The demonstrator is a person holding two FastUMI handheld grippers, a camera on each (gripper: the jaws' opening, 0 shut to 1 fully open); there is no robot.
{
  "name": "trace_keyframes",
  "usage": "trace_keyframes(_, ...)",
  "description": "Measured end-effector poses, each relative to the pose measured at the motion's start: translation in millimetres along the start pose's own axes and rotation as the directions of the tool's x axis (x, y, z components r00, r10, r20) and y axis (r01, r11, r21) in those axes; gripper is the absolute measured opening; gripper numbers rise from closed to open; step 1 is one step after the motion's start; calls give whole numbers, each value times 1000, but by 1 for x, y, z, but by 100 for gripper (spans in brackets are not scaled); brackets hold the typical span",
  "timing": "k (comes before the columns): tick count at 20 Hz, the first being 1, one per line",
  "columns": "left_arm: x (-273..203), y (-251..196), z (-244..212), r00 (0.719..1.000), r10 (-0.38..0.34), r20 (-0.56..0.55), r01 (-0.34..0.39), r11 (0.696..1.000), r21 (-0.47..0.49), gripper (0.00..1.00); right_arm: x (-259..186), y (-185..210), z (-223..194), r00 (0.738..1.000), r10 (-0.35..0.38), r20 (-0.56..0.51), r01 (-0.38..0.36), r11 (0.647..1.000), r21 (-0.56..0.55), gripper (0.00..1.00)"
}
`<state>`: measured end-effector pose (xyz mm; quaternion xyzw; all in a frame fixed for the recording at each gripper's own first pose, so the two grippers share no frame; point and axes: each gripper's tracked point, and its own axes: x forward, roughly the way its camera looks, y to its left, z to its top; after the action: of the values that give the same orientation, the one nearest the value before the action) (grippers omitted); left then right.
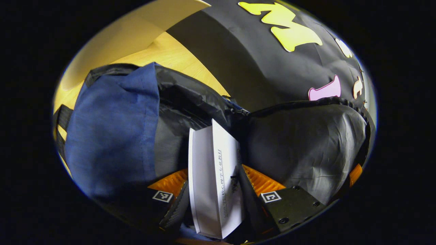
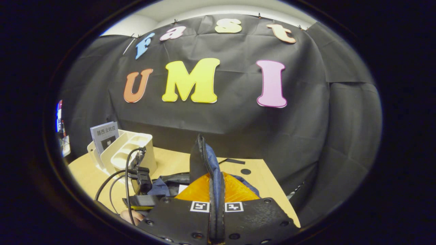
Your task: Open the schoolbag, grab two books from the bookshelf and put them into the schoolbag.
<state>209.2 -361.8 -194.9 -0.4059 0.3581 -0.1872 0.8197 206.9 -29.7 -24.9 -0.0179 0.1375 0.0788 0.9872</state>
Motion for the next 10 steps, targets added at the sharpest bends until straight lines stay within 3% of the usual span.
trace_keyframes(5,-26,17,11,998,65,12,-66,988,141,83,0,-5,-4,1000,-26,0,26,1000,0,1)
trace_keyframes(7,-44,33,16,992,120,28,-123,966,229,84,1,-7,-7,999,-43,-1,43,999,-5,1)
trace_keyframes(10,-77,56,31,978,196,76,-210,908,363,85,0,-6,-11,999,-50,-5,50,999,0,1)
